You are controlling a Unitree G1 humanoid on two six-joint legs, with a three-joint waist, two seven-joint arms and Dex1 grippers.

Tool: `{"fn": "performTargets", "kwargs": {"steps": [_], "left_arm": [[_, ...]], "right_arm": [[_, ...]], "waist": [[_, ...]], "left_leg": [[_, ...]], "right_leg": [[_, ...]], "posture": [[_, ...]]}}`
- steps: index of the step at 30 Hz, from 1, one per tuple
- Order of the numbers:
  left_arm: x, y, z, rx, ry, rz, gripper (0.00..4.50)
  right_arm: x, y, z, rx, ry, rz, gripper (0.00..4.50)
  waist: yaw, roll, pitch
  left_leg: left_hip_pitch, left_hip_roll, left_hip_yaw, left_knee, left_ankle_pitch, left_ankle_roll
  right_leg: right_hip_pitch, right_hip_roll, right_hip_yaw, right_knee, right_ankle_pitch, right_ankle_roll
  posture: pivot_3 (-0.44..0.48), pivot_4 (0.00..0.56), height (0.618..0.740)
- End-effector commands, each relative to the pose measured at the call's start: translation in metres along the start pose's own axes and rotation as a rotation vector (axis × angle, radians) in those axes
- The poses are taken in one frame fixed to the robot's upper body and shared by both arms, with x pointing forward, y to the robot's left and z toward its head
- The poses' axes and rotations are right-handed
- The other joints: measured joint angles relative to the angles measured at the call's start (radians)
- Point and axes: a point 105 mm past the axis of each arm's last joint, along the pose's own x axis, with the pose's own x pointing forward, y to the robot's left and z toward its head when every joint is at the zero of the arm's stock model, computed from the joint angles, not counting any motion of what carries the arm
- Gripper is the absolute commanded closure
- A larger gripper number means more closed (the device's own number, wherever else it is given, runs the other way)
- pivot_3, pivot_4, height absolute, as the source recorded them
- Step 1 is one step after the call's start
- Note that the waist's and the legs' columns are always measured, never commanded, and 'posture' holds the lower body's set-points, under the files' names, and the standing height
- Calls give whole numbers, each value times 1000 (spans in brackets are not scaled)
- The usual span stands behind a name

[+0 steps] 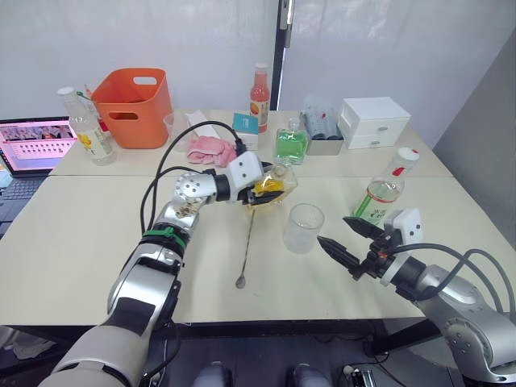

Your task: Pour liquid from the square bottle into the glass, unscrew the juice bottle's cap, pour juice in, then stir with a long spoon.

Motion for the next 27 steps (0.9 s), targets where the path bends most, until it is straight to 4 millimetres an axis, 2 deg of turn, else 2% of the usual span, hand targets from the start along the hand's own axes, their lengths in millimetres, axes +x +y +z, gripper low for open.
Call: {"fn": "performTargets", "kwargs": {"steps": [1, 15, 27], "left_arm": [[9, 23, 38, 200, -114, 108, 1699], [23, 9, 49, 592, -128, 142, 1699], [29, 5, 38, 815, -59, 135, 1699]], "right_arm": [[-1, 5, 8, -25, -32, -5, 0], [-2, 9, 10, -7, -50, -16, 0], [-4, 9, 11, 4, -58, -21, 0]], "waist": [[0, 0, 0], [1, 0, 0], [0, 0, 0]], "left_leg": [[-1, 0, 0, 0, 0, 0], [-1, 0, 0, 0, 0, 0], [-1, 0, 0, 0, 0, 0]], "right_leg": [[0, 0, 0, 0, 0, 0], [-1, 0, 0, 1, 0, 1], [-1, 0, 0, 2, 0, 1]], "posture": [[0, 150, 715], [0, 150, 715], [0, 150, 715]]}}
